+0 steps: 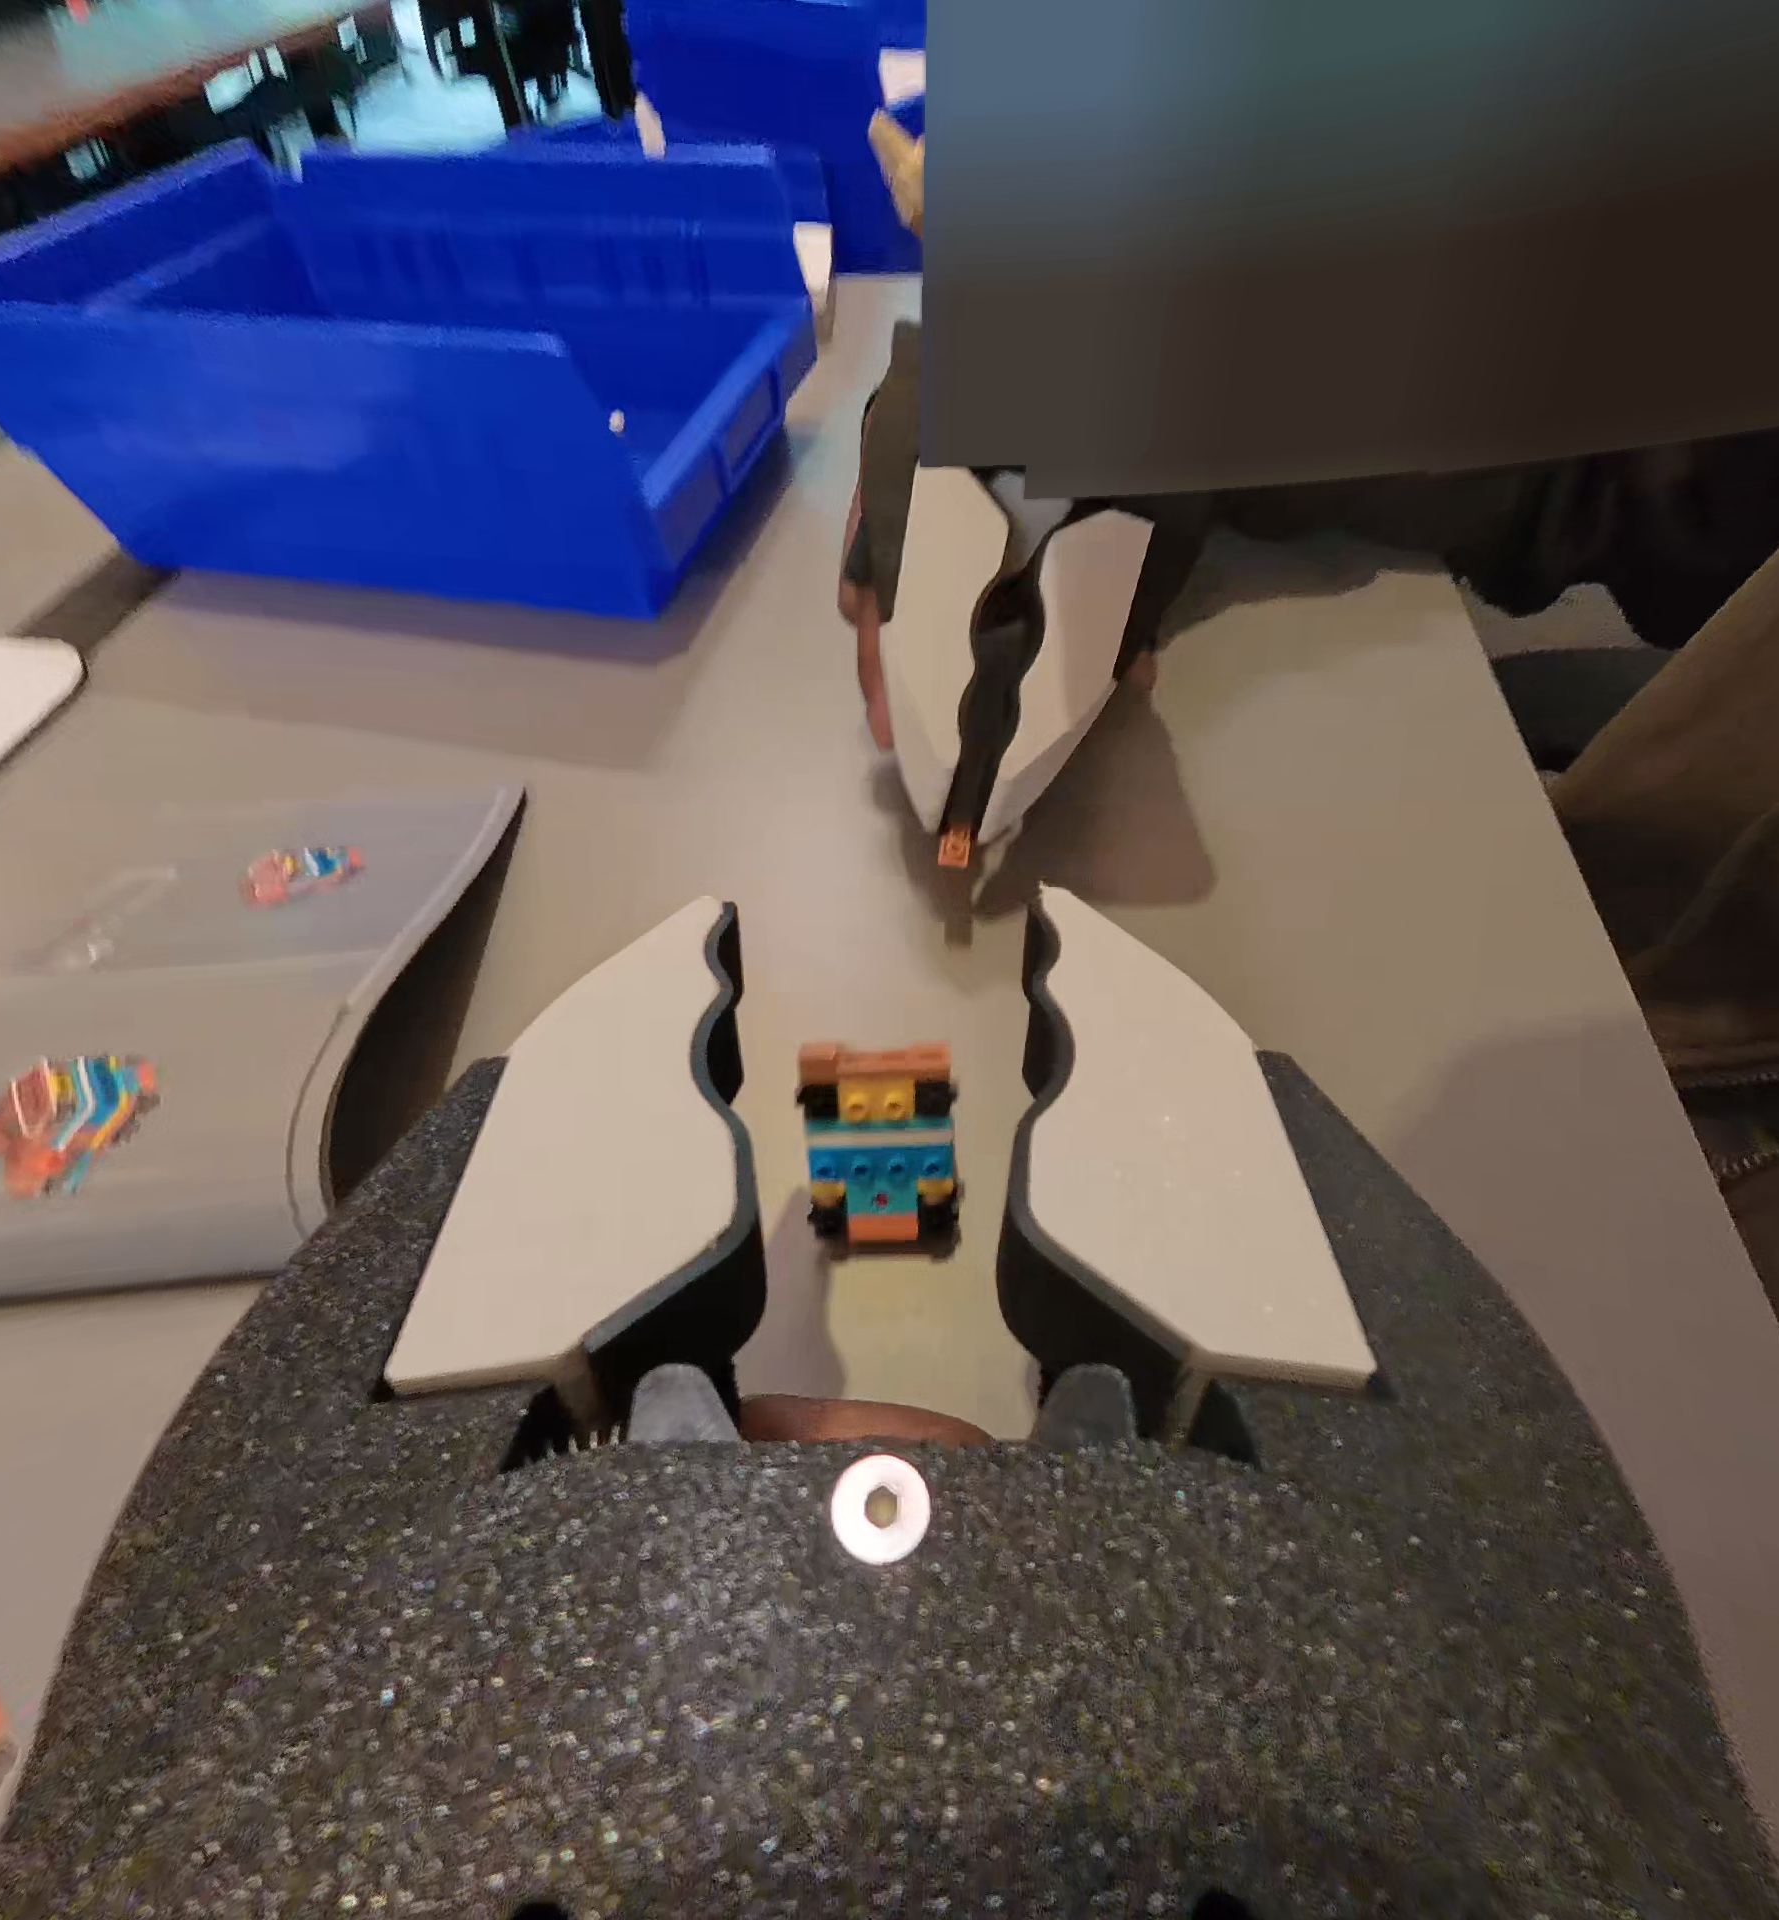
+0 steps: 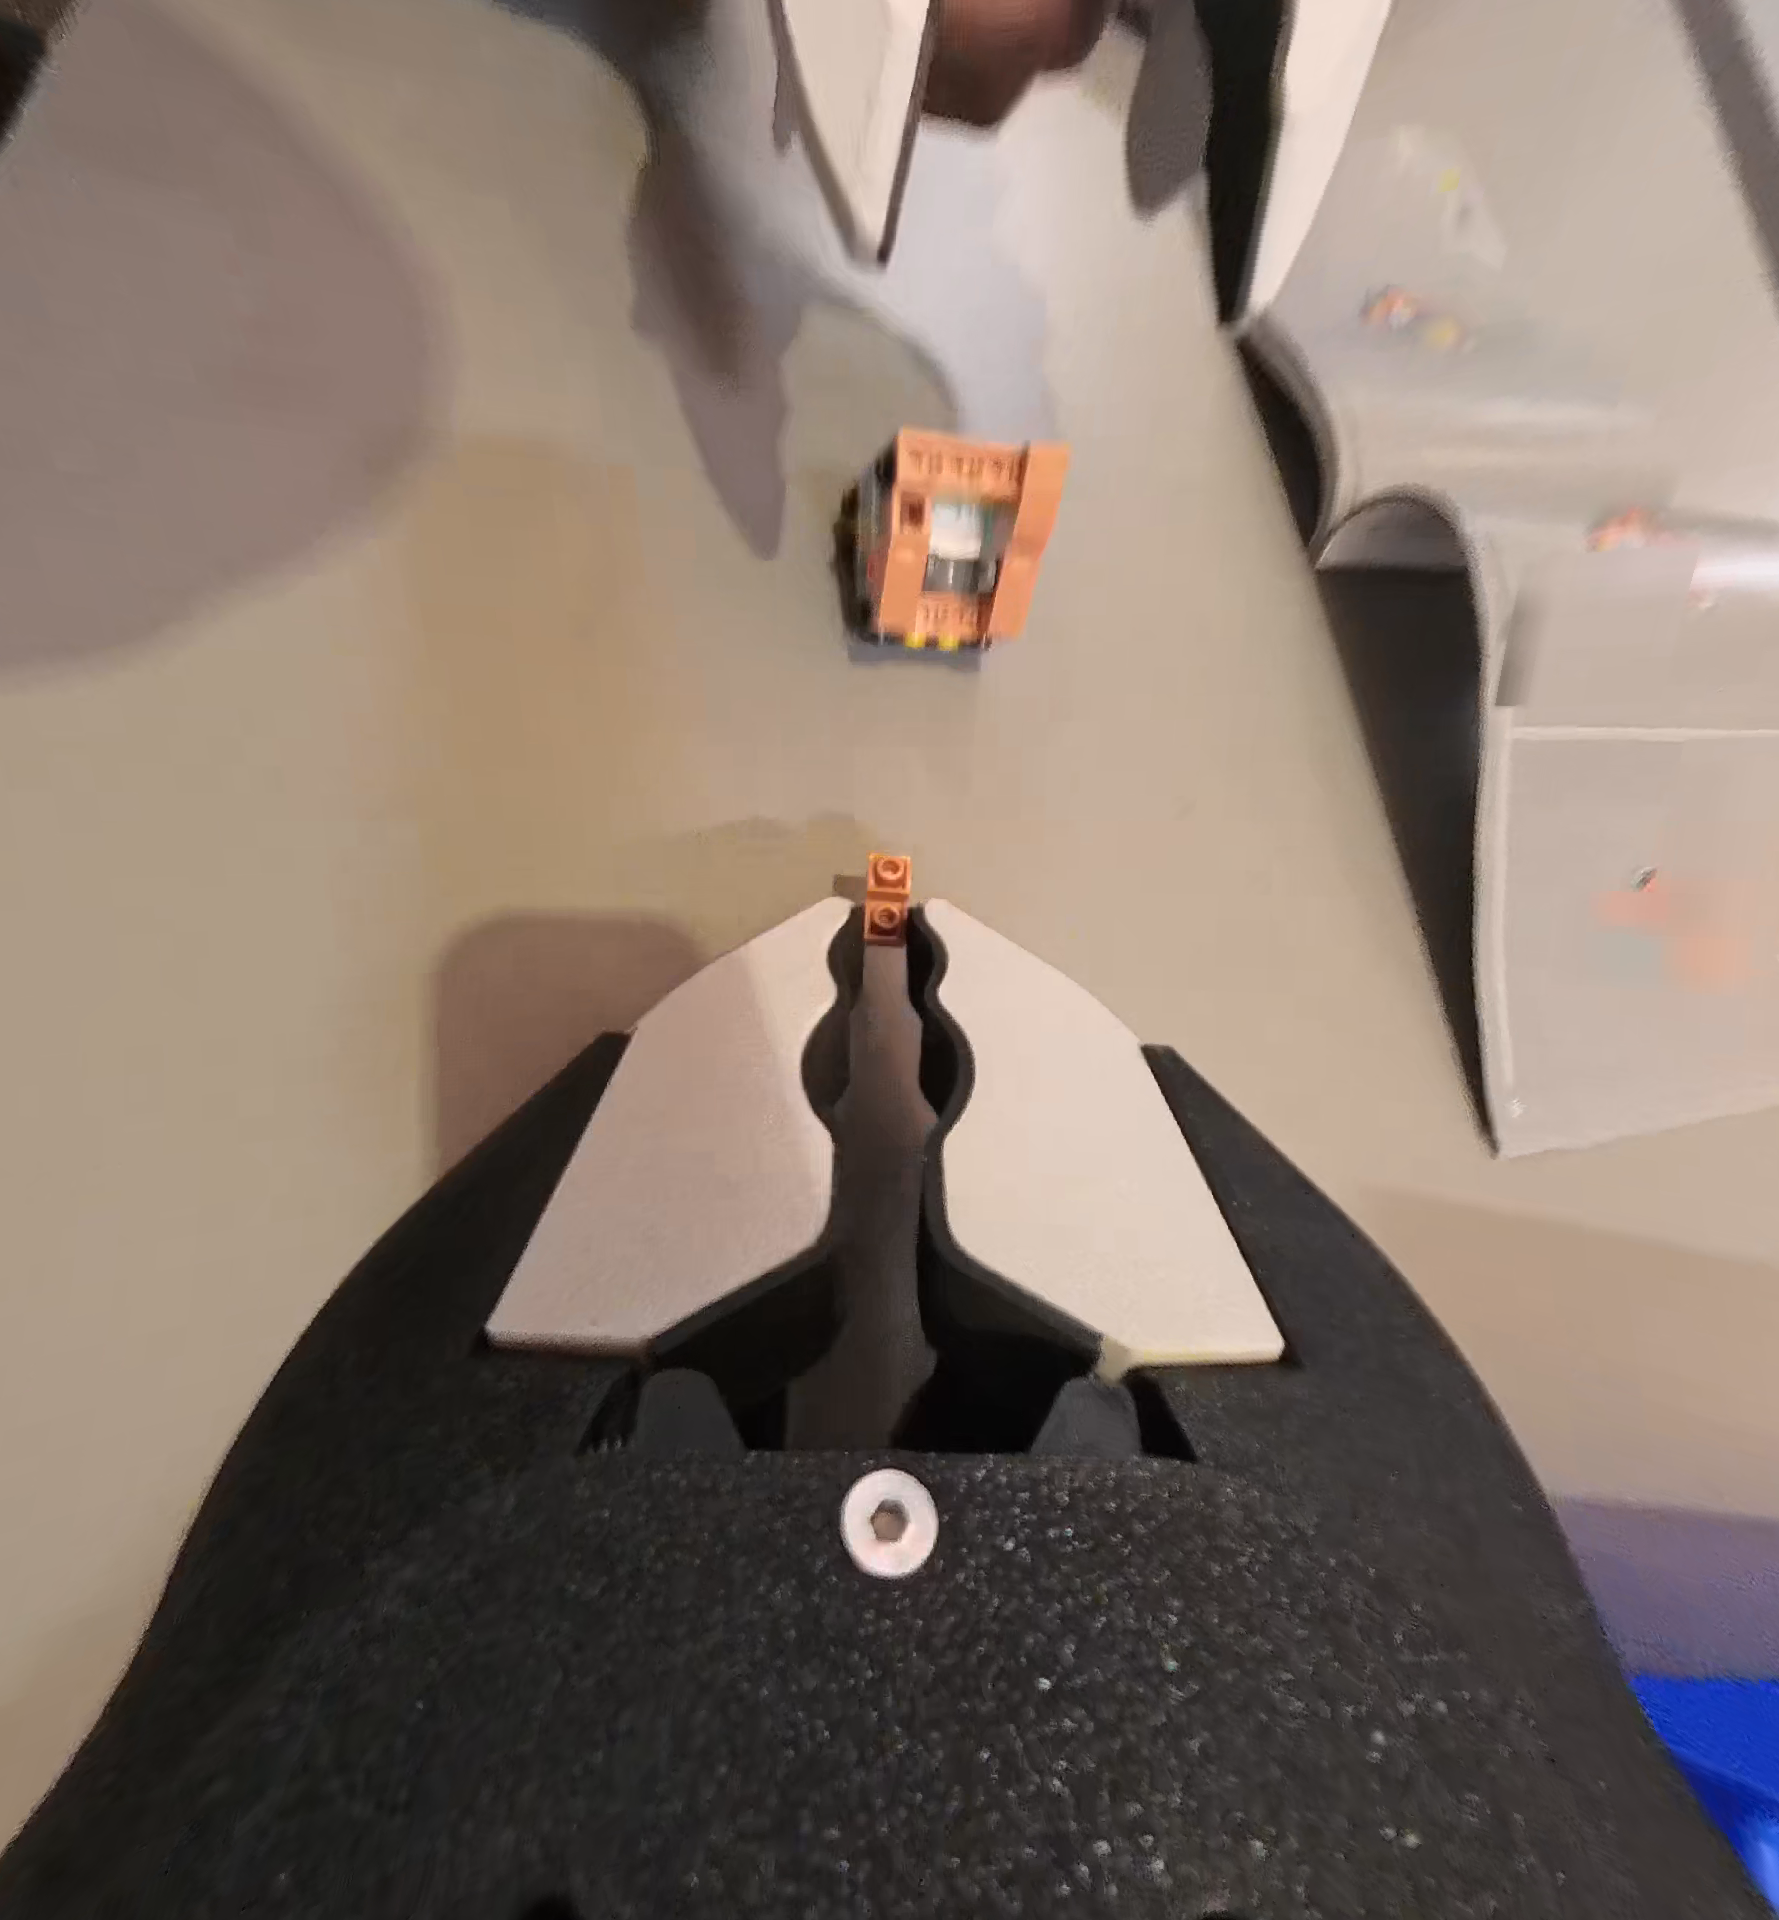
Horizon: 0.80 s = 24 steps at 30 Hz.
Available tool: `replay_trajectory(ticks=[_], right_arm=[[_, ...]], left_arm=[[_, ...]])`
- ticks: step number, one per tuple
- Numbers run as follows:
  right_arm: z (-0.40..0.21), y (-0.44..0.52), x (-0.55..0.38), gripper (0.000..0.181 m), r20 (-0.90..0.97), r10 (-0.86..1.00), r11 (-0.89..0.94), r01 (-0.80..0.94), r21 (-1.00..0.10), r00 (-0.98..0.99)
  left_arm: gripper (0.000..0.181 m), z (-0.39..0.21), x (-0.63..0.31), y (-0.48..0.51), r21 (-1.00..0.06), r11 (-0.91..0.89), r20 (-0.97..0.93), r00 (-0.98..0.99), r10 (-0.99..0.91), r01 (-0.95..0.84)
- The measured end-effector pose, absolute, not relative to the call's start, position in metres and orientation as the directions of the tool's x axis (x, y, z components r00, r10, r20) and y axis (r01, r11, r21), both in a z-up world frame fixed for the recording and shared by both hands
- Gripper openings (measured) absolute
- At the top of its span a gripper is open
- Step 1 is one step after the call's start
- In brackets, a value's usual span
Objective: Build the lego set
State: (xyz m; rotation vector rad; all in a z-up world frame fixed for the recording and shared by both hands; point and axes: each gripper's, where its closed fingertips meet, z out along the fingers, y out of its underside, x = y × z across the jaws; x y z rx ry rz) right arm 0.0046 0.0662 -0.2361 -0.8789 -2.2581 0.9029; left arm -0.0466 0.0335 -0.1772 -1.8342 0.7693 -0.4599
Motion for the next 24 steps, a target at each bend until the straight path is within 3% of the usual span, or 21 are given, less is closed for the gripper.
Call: replay_trajectory(ticks=[8,24], right_arm=[[-0.199,0.039,-0.007,0.007,0.375,0.704,0.561,0.148,-0.814,-0.602],[-0.196,0.028,-0.007,0.007,0.389,0.685,0.569,0.119,-0.814,-0.616]], left_arm=[[0.025,-0.181,-0.013,0.033,-0.903,-0.134,-0.198,0.673,-0.713,-0.408],[0.008,-0.198,-0.003,0.030,-0.855,-0.104,-0.275,0.613,-0.740,-0.509]])
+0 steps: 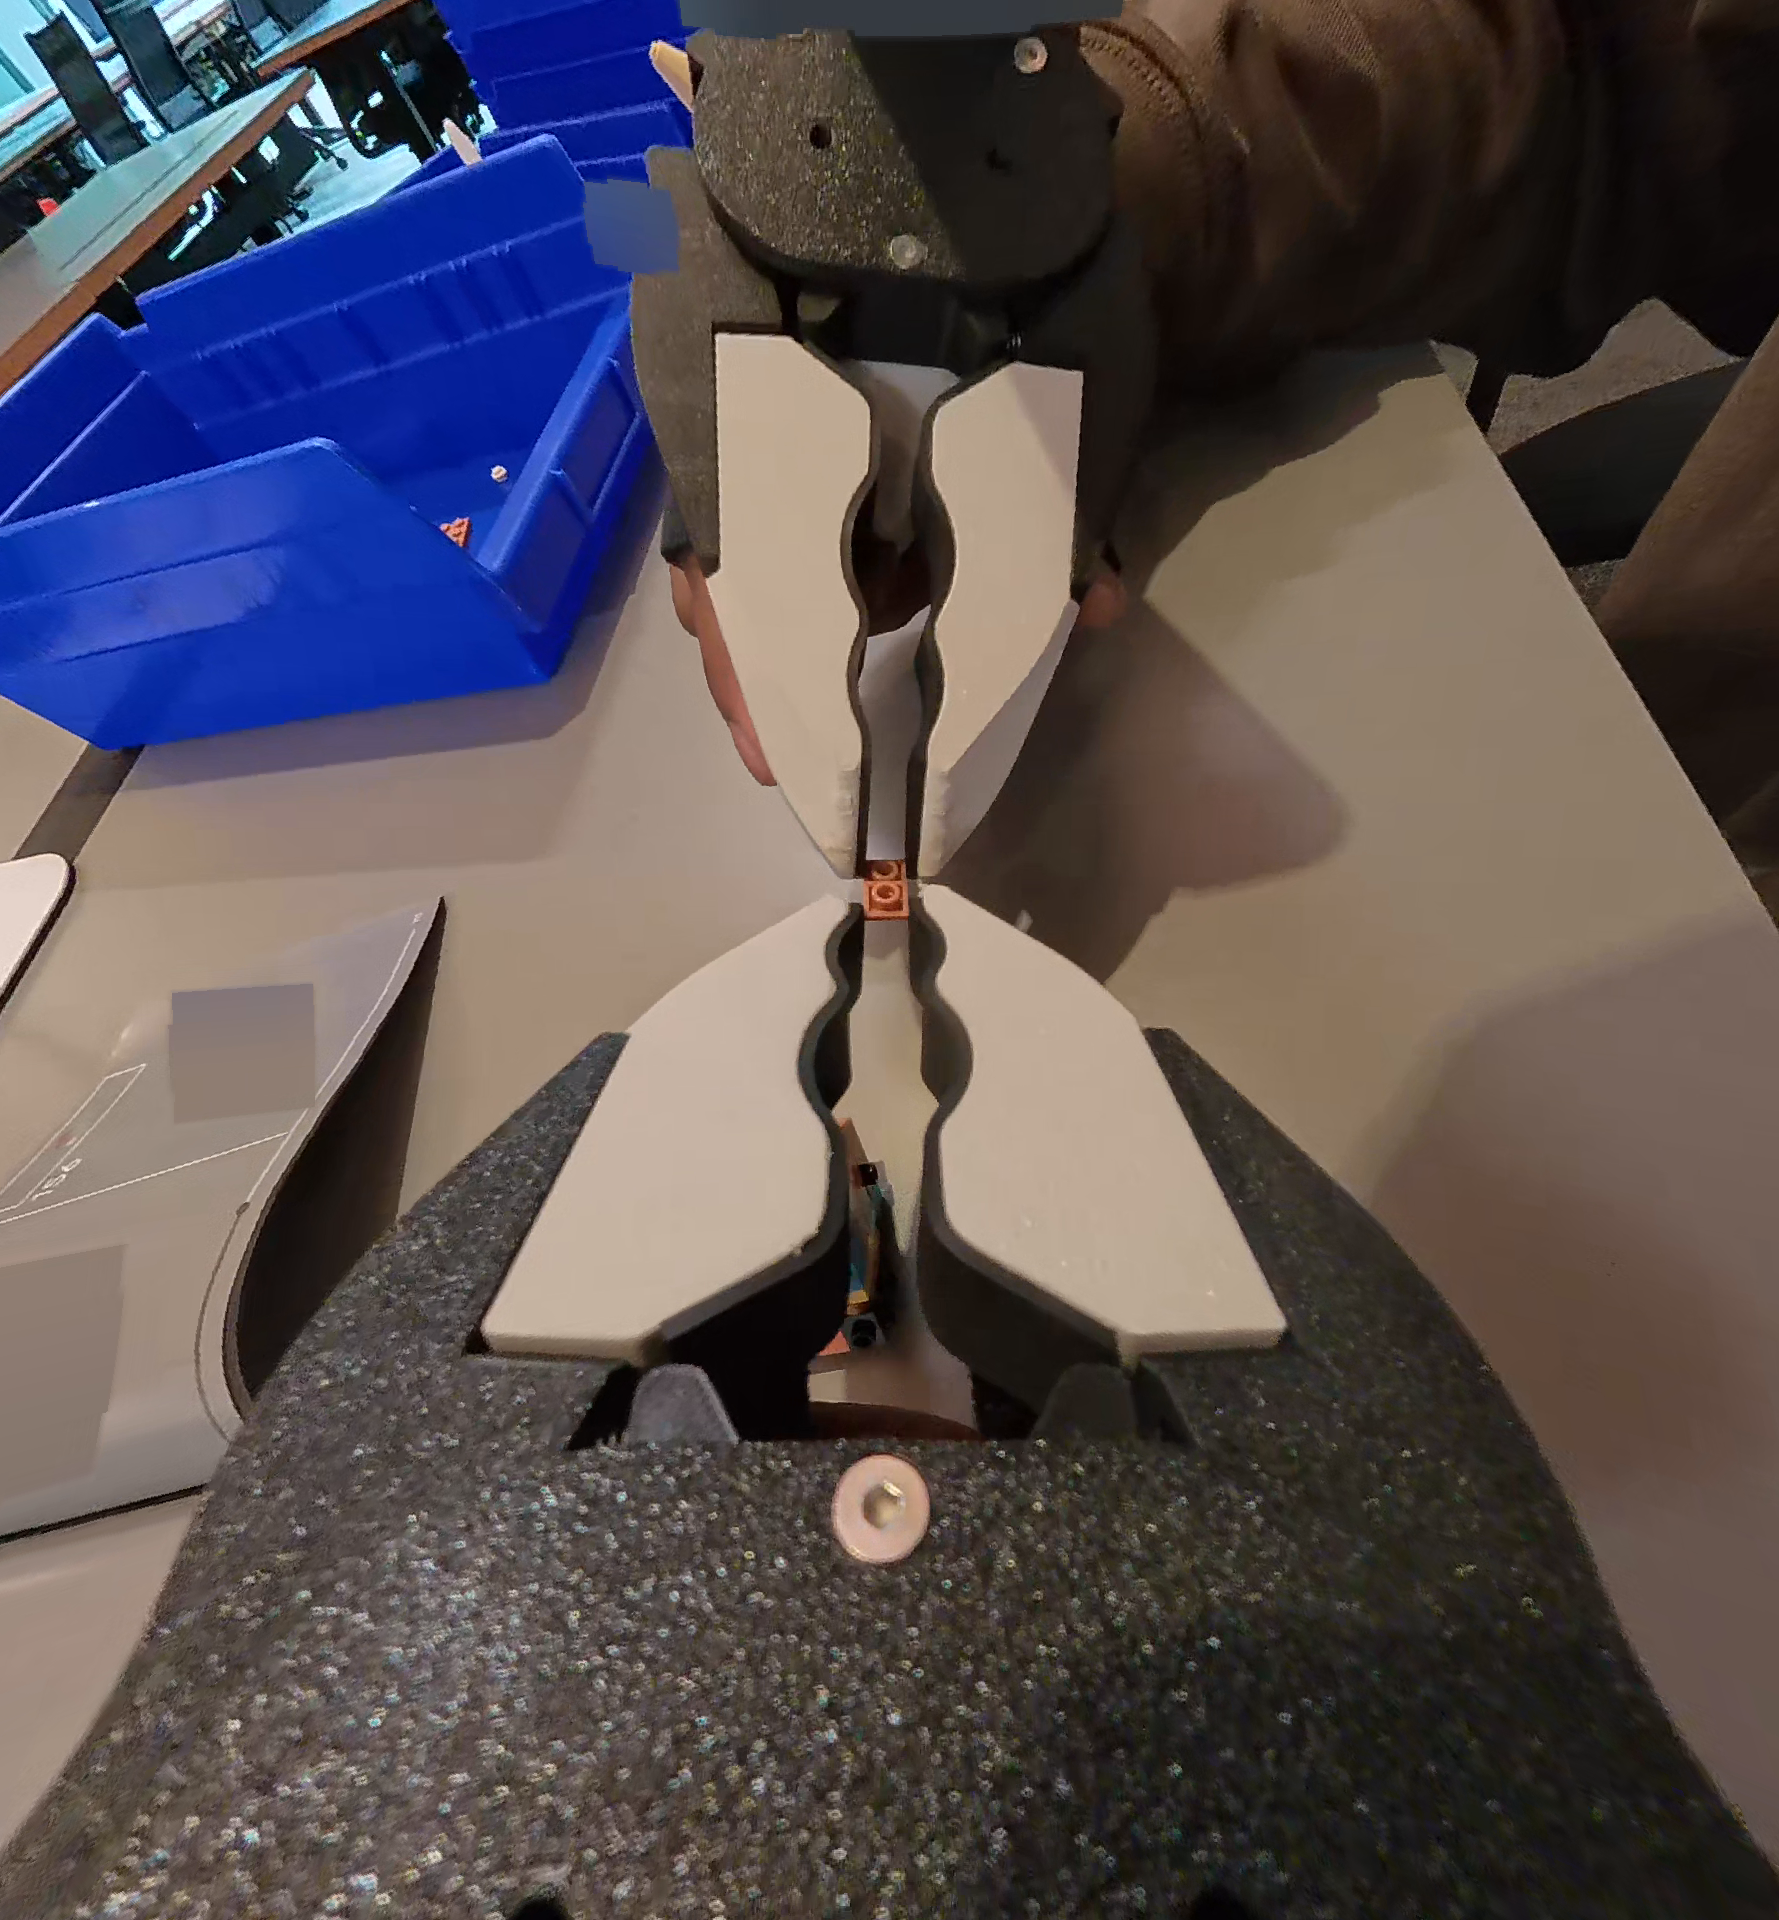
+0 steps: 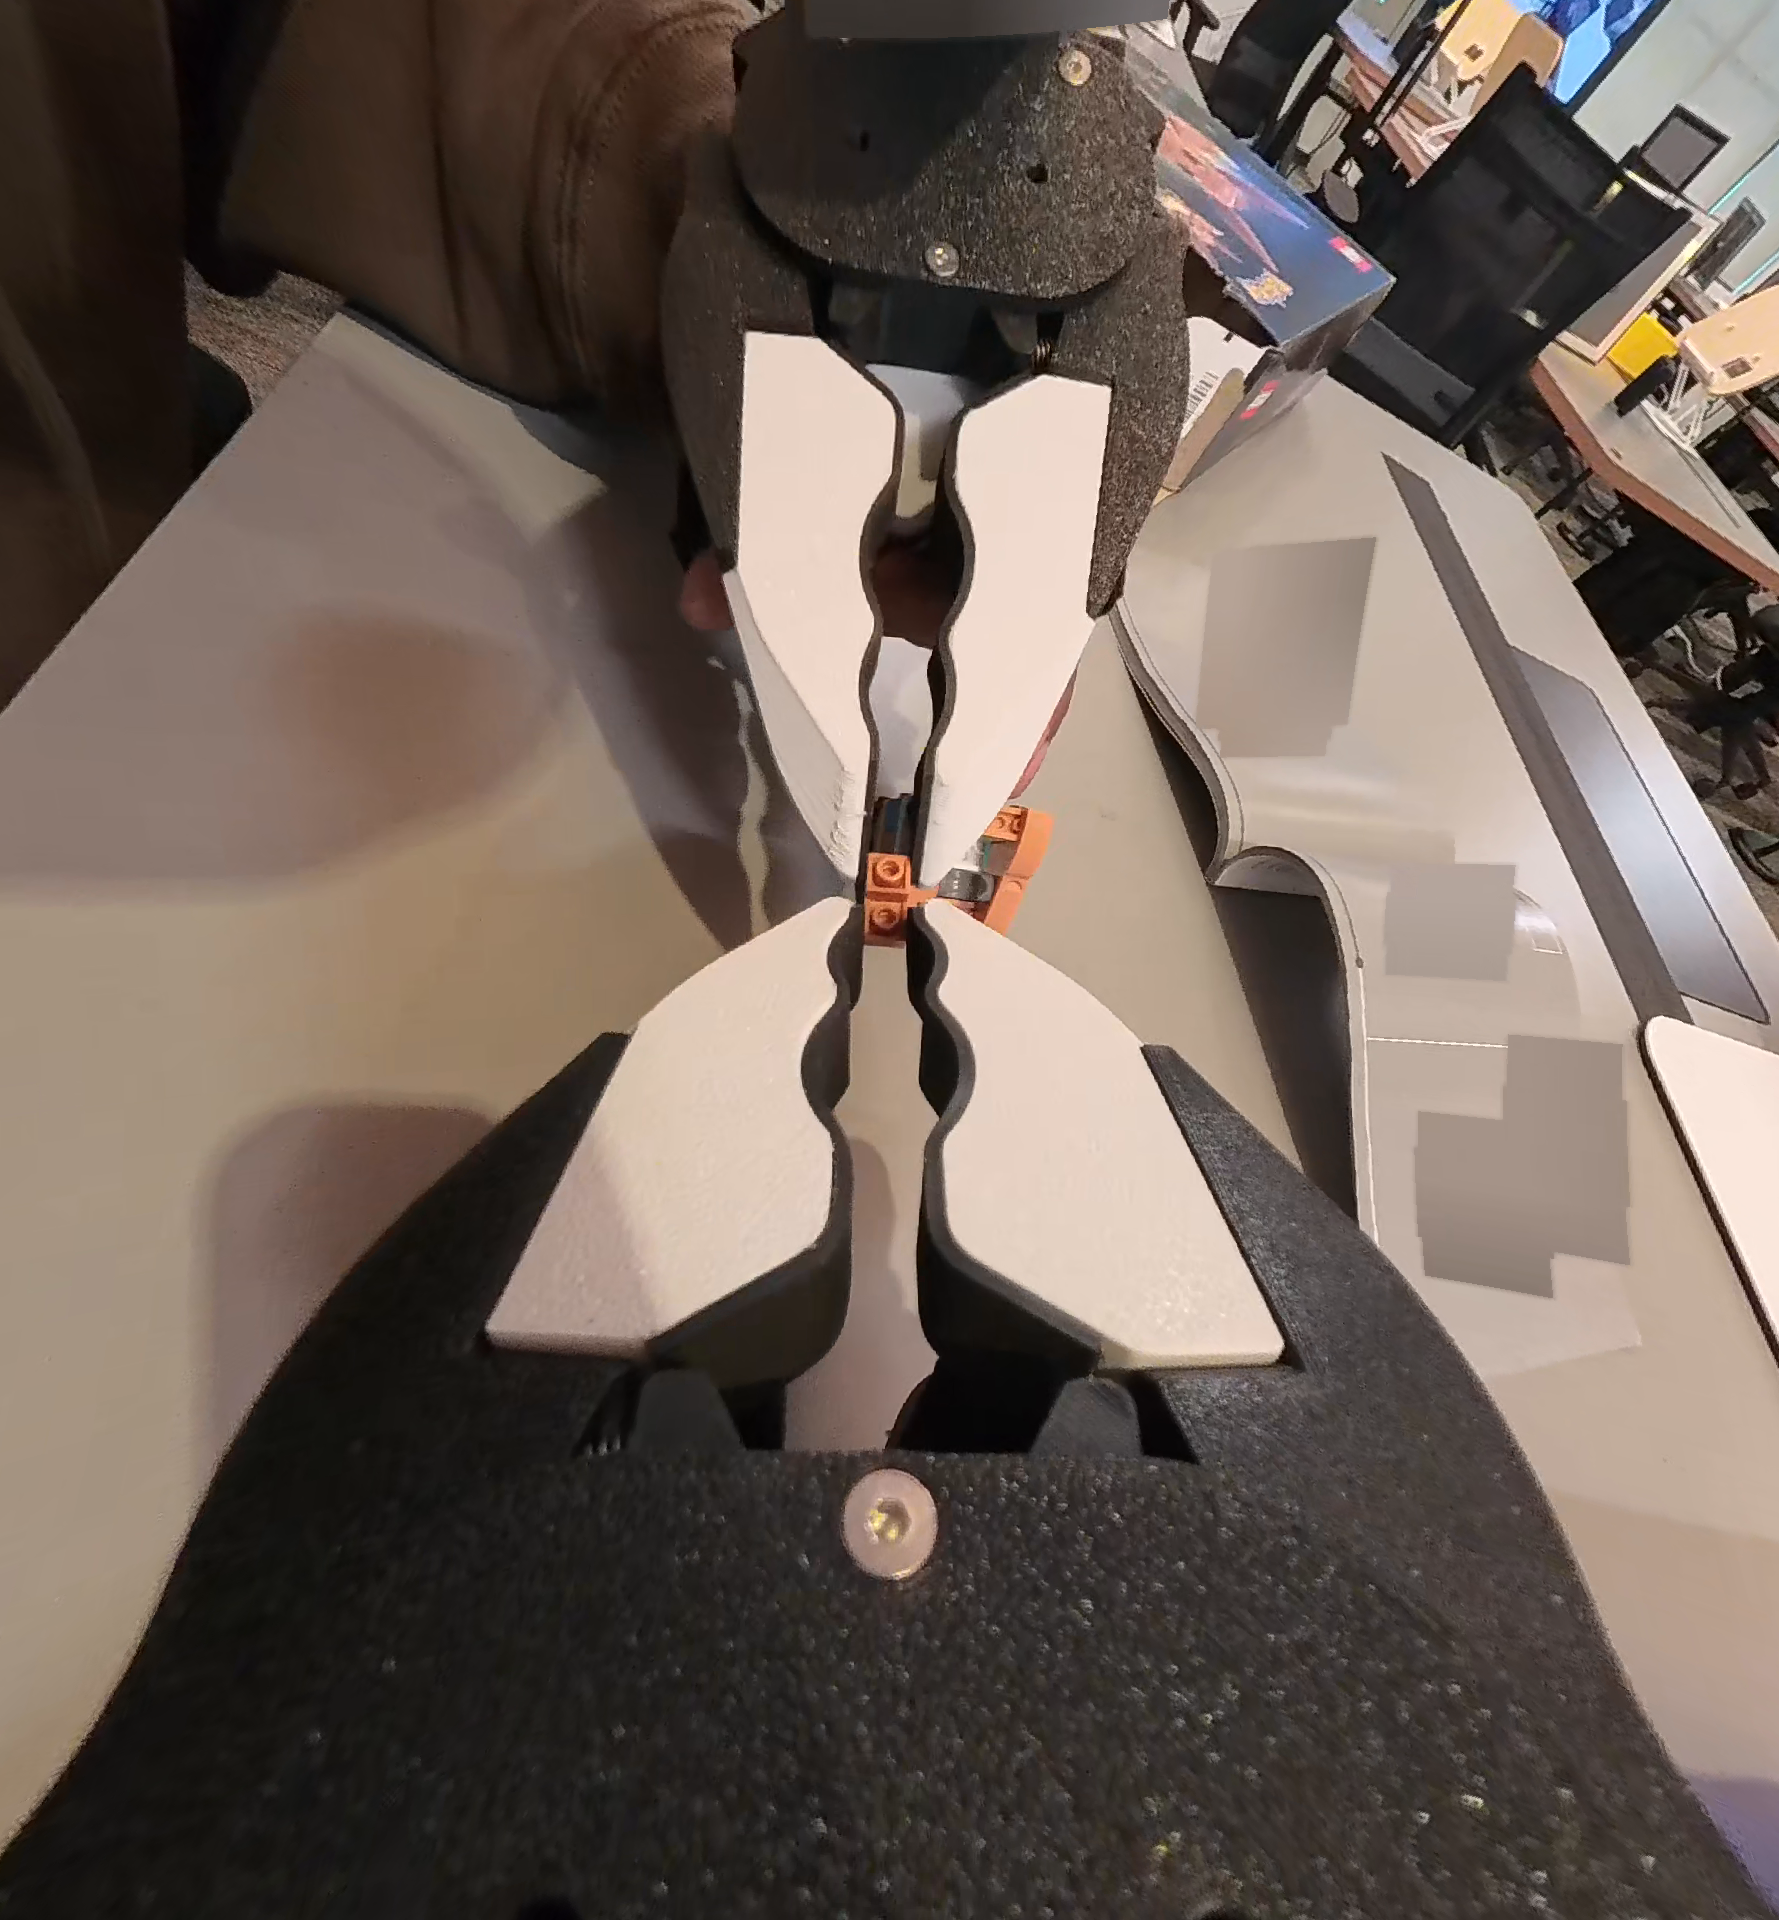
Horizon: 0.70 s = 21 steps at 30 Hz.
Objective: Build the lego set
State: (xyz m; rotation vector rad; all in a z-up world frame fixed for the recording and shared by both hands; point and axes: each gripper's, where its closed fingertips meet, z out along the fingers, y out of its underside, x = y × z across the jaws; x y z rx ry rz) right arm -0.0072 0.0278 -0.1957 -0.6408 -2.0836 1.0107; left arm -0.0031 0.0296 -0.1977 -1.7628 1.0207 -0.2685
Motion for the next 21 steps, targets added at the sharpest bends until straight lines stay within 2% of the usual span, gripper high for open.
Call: replay_trajectory(ticks=[4,6,9,12,15,18,21], right_arm=[[-0.191,0.029,-0.008,0.008,0.388,0.696,0.551,0.103,-0.828,-0.605],[-0.185,0.030,-0.009,0.027,0.369,0.716,0.511,0.086,-0.855,-0.593],[-0.172,0.034,-0.009,0.038,0.307,0.757,0.413,0.058,-0.909,-0.577],[-0.151,0.037,-0.013,0.034,0.204,0.812,0.248,0.008,-0.969,-0.547],[-0.129,0.039,-0.016,0.028,0.056,0.847,0.037,-0.046,-0.998,-0.529],[-0.116,0.039,-0.016,0.025,-0.058,0.836,-0.114,-0.069,-0.991,-0.545],[-0.113,0.036,-0.017,0.025,-0.108,0.825,-0.172,-0.064,-0.983,-0.554]], left_arm=[[0.008,-0.194,-0.004,0.031,-0.876,-0.093,-0.259,0.624,-0.737,-0.474],[0.008,-0.187,-0.006,0.032,-0.907,-0.081,-0.228,0.645,-0.729,-0.413],[0.008,-0.163,-0.011,0.035,-0.975,-0.040,-0.124,0.688,-0.715,-0.218],[0.008,-0.136,-0.016,0.034,-1.000,0.011,0.009,0.692,-0.722,0.024],[0.008,-0.120,-0.021,0.034,-0.978,0.032,0.117,0.671,-0.732,0.205],[0.008,-0.116,-0.021,0.035,-0.958,0.031,0.169,0.654,-0.737,0.284],[0.008,-0.117,-0.018,0.035,-0.958,0.037,0.166,0.653,-0.739,0.285]])
